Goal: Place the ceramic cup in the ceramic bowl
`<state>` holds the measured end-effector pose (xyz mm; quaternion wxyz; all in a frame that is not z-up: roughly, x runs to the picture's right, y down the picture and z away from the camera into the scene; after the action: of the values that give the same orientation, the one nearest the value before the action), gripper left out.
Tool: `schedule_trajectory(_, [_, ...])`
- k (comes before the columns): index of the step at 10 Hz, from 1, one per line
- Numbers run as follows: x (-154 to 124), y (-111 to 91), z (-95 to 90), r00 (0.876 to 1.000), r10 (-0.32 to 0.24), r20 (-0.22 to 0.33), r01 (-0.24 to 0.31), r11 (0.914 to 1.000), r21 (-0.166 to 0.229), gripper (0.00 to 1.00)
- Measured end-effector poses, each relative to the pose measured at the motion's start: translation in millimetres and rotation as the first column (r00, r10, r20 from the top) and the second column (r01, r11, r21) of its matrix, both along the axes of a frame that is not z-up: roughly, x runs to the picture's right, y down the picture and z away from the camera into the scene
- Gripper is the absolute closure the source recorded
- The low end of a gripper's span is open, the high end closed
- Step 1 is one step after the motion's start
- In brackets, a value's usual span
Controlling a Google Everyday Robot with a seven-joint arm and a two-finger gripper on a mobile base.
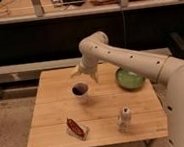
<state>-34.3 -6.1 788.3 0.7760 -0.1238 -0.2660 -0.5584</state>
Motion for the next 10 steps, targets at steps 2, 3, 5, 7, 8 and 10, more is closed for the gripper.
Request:
schedule_trajectory(2, [0.0,0.0,0.0,1.0,0.0,0.0,0.0,1.0,0.0,0.2])
schedule_trajectory(3, [0.0,0.0,0.0,1.0,0.0,0.0,0.0,1.0,0.0,0.2])
schedule_trajectory(5, [0.0,0.0,0.0,1.0,0.0,0.0,0.0,1.0,0.0,0.2])
schedule_trajectory(7, [-0.1,1.3,-0.5,1.0,-0.003,0.004,0.003,1.0,-0.007,0.2])
schedule_trajectory(8, [-1.3,2.3,-2.3,1.0,-0.02,0.021,0.02,0.9997,-0.014,0.2])
schedule_trajectory(10, [-4.7,3.0,-9.4,0.992,-0.086,0.094,0.089,0.9957,-0.026,0.2])
